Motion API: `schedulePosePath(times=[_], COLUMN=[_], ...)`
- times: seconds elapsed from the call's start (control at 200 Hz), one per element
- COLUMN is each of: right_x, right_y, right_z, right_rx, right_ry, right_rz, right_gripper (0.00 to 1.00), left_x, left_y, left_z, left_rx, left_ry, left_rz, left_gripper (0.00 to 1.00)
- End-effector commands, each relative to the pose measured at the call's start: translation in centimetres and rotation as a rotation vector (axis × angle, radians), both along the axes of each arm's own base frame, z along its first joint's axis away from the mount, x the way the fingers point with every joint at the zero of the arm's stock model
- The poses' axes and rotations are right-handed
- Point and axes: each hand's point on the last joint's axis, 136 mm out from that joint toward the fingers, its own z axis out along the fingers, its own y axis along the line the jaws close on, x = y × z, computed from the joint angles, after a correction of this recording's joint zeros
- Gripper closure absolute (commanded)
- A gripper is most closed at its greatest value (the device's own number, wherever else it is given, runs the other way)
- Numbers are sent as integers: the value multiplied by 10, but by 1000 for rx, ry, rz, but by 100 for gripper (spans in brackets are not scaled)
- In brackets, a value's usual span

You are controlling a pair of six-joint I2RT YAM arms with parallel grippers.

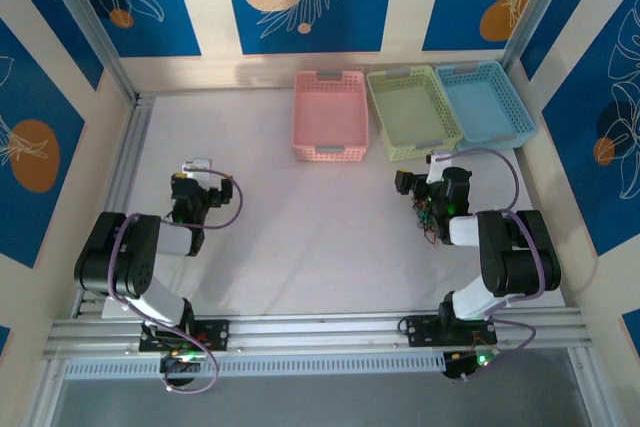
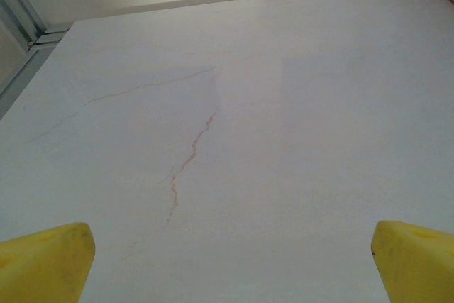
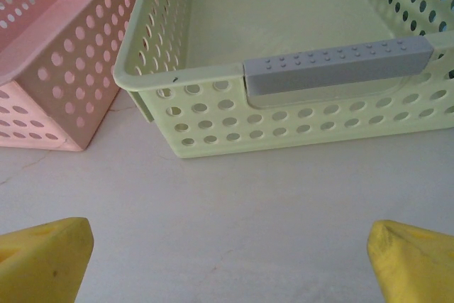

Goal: Untangle the cables

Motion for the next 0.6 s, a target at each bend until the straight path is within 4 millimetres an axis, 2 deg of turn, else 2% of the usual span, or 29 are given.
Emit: schedulePosePath(times=[0.0, 0.465, 0.595], right_x=[3, 3, 5], right_y=[1, 1, -7], right_z=[10, 9, 14], right_rx=[2, 2, -13], right_ry=[-31, -27, -32], right_rz=[14, 14, -48], right_gripper=[1, 1, 1], left_x=[3, 1, -15], left_y=[-3, 0, 2], left_z=[6, 7, 26], left_rx=[-3, 4, 19], left_ry=[-14, -24, -123], left_rz=[-18, -4, 27], left_gripper=[0, 0, 0])
